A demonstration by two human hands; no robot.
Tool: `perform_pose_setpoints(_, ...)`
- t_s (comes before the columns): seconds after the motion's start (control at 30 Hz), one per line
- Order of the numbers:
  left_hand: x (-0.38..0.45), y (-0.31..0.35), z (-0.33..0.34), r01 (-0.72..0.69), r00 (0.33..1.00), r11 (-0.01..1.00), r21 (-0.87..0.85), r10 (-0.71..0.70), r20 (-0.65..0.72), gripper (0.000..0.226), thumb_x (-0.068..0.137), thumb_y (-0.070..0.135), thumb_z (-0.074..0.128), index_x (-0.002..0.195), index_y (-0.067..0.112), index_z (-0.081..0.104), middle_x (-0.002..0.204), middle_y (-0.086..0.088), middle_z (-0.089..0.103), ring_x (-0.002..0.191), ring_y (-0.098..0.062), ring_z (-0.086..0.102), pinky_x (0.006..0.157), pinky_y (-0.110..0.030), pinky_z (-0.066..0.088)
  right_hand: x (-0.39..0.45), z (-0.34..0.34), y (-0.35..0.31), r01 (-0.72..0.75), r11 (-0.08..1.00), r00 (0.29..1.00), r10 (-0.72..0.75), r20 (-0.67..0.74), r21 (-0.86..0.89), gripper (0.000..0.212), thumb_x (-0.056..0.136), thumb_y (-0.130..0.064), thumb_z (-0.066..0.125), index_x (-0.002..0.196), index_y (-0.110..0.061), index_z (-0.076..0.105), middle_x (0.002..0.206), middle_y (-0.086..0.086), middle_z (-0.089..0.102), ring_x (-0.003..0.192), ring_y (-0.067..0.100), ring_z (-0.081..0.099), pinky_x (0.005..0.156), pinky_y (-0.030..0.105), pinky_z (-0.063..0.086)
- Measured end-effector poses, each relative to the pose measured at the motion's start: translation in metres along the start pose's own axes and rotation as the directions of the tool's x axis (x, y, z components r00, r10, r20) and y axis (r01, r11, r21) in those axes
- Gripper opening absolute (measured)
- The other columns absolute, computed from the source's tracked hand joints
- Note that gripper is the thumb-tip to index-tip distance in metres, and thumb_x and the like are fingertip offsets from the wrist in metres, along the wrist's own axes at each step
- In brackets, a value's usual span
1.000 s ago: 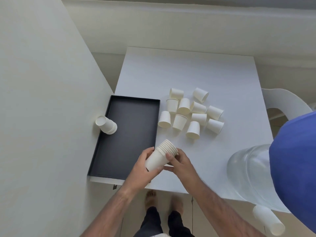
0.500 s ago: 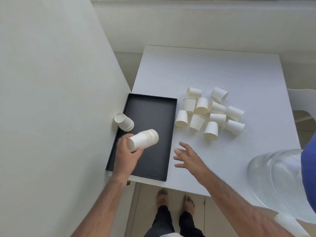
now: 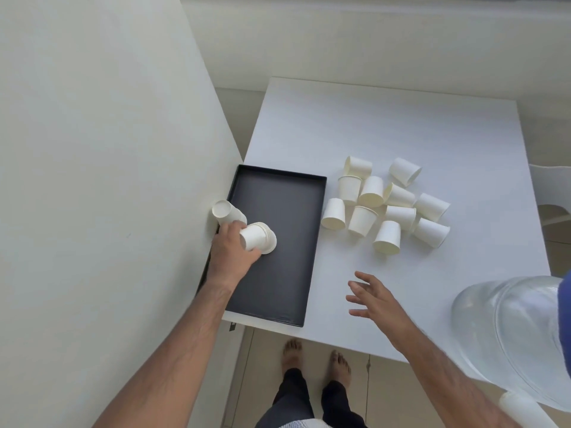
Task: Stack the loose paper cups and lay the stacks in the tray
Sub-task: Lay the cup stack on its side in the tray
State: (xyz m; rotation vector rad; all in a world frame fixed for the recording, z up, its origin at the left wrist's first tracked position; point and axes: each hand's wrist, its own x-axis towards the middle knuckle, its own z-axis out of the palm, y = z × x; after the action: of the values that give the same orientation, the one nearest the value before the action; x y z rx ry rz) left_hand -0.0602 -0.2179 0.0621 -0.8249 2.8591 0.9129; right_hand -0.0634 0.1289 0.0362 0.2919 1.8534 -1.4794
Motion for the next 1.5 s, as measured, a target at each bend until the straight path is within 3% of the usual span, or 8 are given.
perform_pose_setpoints(0.33, 0.028, 0.032, 0.014, -0.198, 0.947, 0.898, 0.394, 0.073, 0.311, 0.056, 0.085, 0.024, 0.079, 0.136, 0.020, 0.059, 0.129, -0.002, 0.056, 0.112, -0.034, 0.059, 0.091, -0.044, 0.053, -0.003, -0.020, 0.016, -0.015, 0.998, 0.996, 0.020, -0.083, 0.055, 0.036, 0.104, -0.036, 0.063, 0.139, -0.026, 0.060, 0.133, -0.002, 0.066, 0.111, 0.015, 0.074, 0.092, 0.041, 0.064)
perform_pose_setpoints(0.57, 0.010, 0.020, 0.030, -0.249, 0.968, 0.856, 0.452, 0.208, 0.140, 0.042, 0.089, 0.027, 0.076, 0.126, 0.021, 0.057, 0.111, -0.001, 0.063, 0.100, -0.031, 0.064, 0.070, -0.040, 0.044, -0.004, -0.031, 0.033, -0.038, 0.998, 0.989, 0.046, -0.143, 0.058, 0.030, 0.104, -0.032, 0.064, 0.133, -0.026, 0.063, 0.129, -0.002, 0.067, 0.109, 0.015, 0.075, 0.087, 0.039, 0.065)
perform_pose_setpoints(0.73, 0.002, 0.005, 0.025, -0.238, 0.971, 0.854, 0.462, 0.207, 0.118, 0.049, 0.089, 0.024, 0.075, 0.137, 0.021, 0.062, 0.117, -0.003, 0.064, 0.106, -0.031, 0.062, 0.080, -0.043, 0.056, 0.003, -0.045, 0.036, -0.048, 0.998, 0.981, 0.053, -0.186, 0.032, 0.031, 0.105, -0.029, 0.062, 0.135, -0.023, 0.062, 0.129, 0.000, 0.066, 0.112, 0.017, 0.072, 0.087, 0.040, 0.064)
perform_pose_setpoints(0.9, 0.005, -0.019, 0.008, -0.142, 0.989, 0.885, 0.443, 0.110, 0.097, 0.060, 0.088, 0.019, 0.077, 0.146, 0.022, 0.061, 0.127, -0.005, 0.065, 0.108, -0.034, 0.058, 0.094, -0.045, 0.054, 0.013, -0.056, 0.035, -0.041, 0.999, 0.977, 0.043, -0.211, 0.012, 0.027, 0.105, -0.027, 0.062, 0.132, -0.024, 0.062, 0.131, 0.003, 0.065, 0.113, 0.019, 0.071, 0.086, 0.040, 0.063)
perform_pose_setpoints(1.03, 0.009, -0.035, -0.009, -0.059, 0.998, 0.879, 0.474, 0.034, 0.062, 0.056, 0.086, 0.020, 0.079, 0.139, 0.019, 0.062, 0.119, -0.008, 0.065, 0.107, -0.036, 0.059, 0.091, -0.046, 0.054, 0.024, -0.062, 0.037, -0.010, 0.944, 0.965, -0.077, -0.250, -0.330, 0.042, 0.105, -0.031, 0.061, 0.146, -0.023, 0.053, 0.153, 0.002, 0.053, 0.133, 0.022, 0.056, 0.110, 0.044, 0.048)
perform_pose_setpoints(1.17, 0.012, -0.047, -0.015, -0.037, 0.999, 0.855, 0.517, 0.027, 0.026, 0.060, 0.087, 0.020, 0.079, 0.143, 0.011, 0.058, 0.123, -0.014, 0.063, 0.108, -0.037, 0.061, 0.100, -0.043, 0.049, 0.035, -0.069, 0.036, -0.018, 0.657, 0.969, -0.175, -0.176, -0.754, 0.069, 0.104, -0.051, 0.053, 0.164, -0.027, 0.029, 0.173, -0.002, 0.020, 0.160, 0.024, 0.017, 0.125, 0.050, 0.023)
perform_pose_setpoints(1.3, 0.011, -0.049, -0.014, -0.058, 0.997, 0.815, 0.577, 0.076, -0.007, 0.071, 0.092, 0.021, 0.080, 0.154, 0.006, 0.047, 0.144, -0.014, 0.051, 0.114, -0.034, 0.061, 0.104, -0.044, 0.051, 0.045, -0.071, 0.036, -0.064, 0.536, 0.974, -0.150, -0.170, -0.842, 0.081, 0.101, -0.063, 0.046, 0.167, -0.029, 0.015, 0.176, -0.003, 0.005, 0.163, 0.023, 0.006, 0.126, 0.048, 0.020)
perform_pose_setpoints(1.5, 0.013, -0.052, -0.011, -0.079, 0.986, 0.737, 0.671, 0.158, -0.057, 0.075, 0.091, 0.017, 0.080, 0.156, 0.002, 0.046, 0.148, -0.014, 0.054, 0.126, -0.033, 0.055, 0.114, -0.041, 0.045, 0.057, -0.077, 0.042, -0.135, 0.539, 0.964, -0.123, -0.236, -0.832, 0.080, 0.102, -0.054, 0.053, 0.167, -0.024, 0.017, 0.175, 0.000, 0.012, 0.161, 0.025, 0.015, 0.123, 0.052, 0.024)
